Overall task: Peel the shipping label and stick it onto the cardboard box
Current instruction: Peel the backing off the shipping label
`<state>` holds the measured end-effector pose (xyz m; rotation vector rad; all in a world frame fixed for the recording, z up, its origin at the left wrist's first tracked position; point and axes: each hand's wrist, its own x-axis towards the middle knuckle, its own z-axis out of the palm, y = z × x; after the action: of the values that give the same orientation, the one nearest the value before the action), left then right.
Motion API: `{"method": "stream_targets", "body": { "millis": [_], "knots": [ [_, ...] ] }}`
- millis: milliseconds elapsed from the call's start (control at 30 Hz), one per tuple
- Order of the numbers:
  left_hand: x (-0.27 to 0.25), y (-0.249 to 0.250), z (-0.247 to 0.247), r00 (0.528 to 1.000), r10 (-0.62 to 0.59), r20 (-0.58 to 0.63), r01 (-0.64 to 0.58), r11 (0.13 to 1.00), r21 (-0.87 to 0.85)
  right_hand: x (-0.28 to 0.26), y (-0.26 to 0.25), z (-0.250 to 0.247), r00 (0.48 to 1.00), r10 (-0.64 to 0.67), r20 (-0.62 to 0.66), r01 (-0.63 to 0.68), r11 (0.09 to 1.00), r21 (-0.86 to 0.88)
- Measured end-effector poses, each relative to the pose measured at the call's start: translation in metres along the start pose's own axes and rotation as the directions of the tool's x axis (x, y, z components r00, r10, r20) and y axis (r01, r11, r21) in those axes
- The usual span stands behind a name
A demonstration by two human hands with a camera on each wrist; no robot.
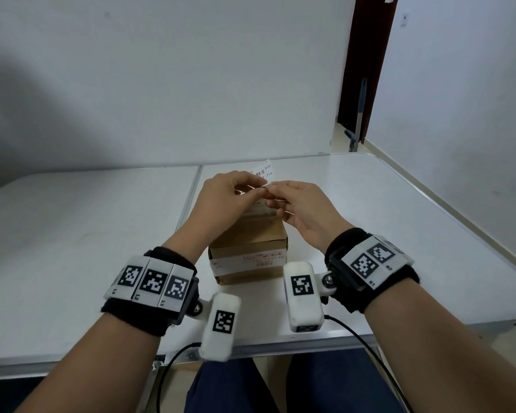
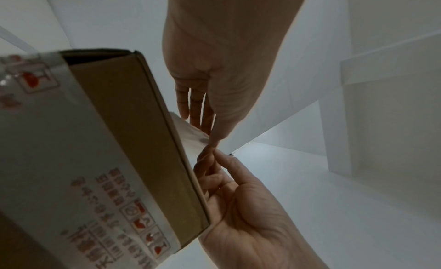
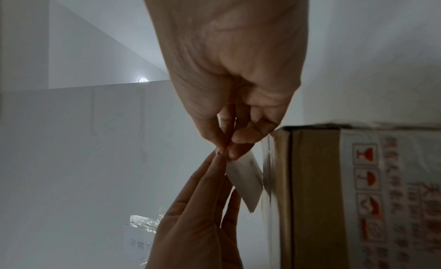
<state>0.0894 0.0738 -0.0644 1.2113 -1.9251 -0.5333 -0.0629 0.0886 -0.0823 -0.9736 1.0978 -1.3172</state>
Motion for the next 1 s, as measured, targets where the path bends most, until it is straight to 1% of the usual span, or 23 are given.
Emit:
{"method": "stream_targets", "body": {
  "millis": [400,567,767,1000],
  "knots": [
    [0.005,0.002,0.001,0.998,0.013,-0.060,-0.008,0.997,0.075,-0.001,-0.001,0.004,1.000,-0.023,-0.008,0.022,0.994,-0.105],
    [0.006,0.004,0.000,0.993,-0.092,-0.068,0.090,0.996,-0.030,-0.001,-0.002,0.005,0.999,-0.031,-0.009,0.030,0.990,-0.141],
    [0.008,0.006,0.001,0.990,-0.123,-0.067,0.121,0.992,-0.037,-0.002,-0.003,0.006,0.999,-0.035,0.007,0.036,0.984,-0.176],
    [0.018,0.008,-0.001,0.973,-0.223,-0.053,0.209,0.959,-0.194,-0.002,-0.006,0.007,0.999,-0.033,0.019,0.035,0.983,-0.183]
  ]
}}
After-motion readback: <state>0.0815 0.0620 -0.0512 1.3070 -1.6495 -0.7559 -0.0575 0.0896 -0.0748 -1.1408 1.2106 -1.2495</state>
